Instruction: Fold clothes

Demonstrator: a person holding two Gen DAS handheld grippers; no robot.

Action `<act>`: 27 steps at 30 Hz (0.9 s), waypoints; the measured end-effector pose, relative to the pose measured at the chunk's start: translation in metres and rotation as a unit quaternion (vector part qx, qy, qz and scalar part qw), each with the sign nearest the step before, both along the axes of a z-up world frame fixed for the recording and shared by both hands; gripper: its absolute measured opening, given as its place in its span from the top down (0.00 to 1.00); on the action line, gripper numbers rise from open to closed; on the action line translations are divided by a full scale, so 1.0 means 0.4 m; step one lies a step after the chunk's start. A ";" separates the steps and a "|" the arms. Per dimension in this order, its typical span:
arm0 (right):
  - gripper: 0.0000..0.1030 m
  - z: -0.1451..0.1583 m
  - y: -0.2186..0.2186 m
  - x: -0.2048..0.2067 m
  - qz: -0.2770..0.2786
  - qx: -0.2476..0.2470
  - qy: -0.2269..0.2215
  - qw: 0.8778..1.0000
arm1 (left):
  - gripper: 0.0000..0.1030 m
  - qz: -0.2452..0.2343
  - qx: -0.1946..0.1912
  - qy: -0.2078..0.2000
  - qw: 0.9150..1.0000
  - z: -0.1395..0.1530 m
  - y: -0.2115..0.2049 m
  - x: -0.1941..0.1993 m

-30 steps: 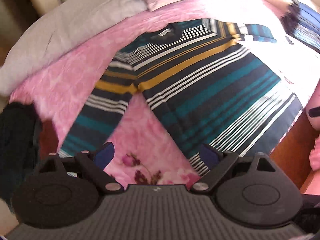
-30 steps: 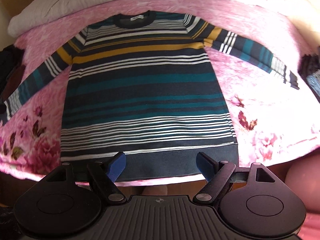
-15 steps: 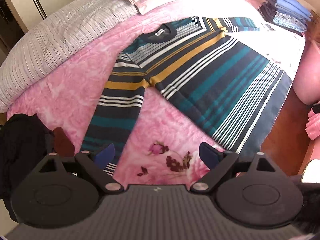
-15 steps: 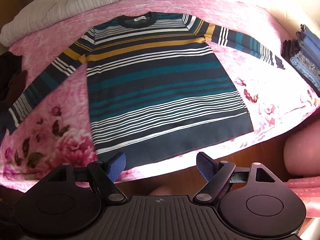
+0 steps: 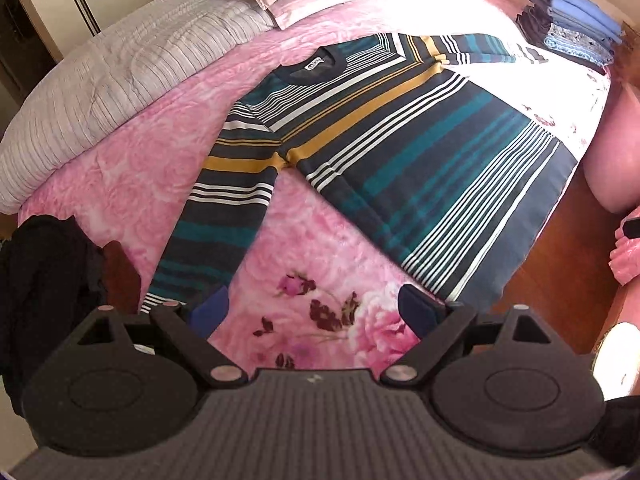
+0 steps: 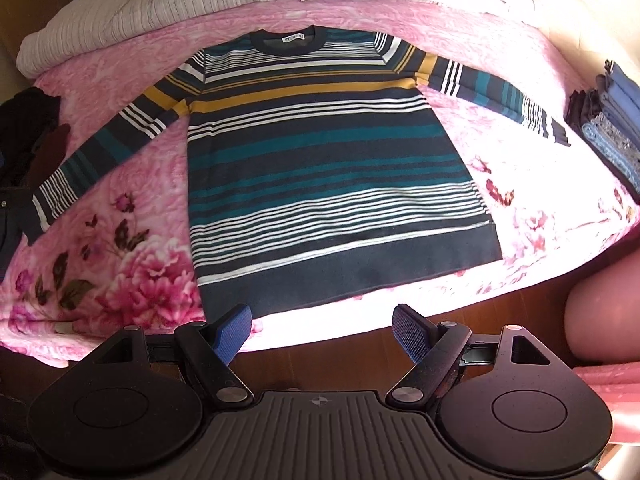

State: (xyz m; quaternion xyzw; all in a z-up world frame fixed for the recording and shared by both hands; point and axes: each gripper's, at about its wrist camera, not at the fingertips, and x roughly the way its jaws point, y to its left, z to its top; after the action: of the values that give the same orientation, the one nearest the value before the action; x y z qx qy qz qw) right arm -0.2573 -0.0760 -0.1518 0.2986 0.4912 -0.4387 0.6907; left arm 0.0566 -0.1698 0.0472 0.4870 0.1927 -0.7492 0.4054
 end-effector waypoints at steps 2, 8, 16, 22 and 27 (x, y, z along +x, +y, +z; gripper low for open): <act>0.22 -0.001 0.005 -0.009 -0.003 0.001 -0.006 1.000 | 0.13 0.003 -0.003 -0.004 1.000 0.002 0.005 0.001; 0.22 -0.008 0.015 -0.023 0.001 0.000 -0.014 1.000 | 0.13 0.002 -0.010 -0.018 1.000 0.004 0.025 0.007; 0.22 -0.029 0.016 -0.001 0.033 -0.001 -0.023 0.999 | 0.13 0.036 -0.016 -0.034 0.999 -0.007 0.054 0.071; 0.22 -0.048 0.042 0.126 0.172 -0.033 -0.034 0.984 | 0.13 0.038 -0.050 -0.077 0.995 -0.028 0.086 0.192; 0.22 -0.071 0.071 0.310 0.273 -0.063 -0.051 0.959 | 0.13 -0.006 -0.056 -0.133 0.990 -0.073 0.053 0.296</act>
State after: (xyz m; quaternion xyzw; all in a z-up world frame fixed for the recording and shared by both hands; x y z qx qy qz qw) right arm -0.1332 -0.0476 -0.1801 0.1311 0.4893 -0.2475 0.8259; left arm 0.1749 -0.1485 0.0178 0.5600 0.0920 -0.6898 0.4496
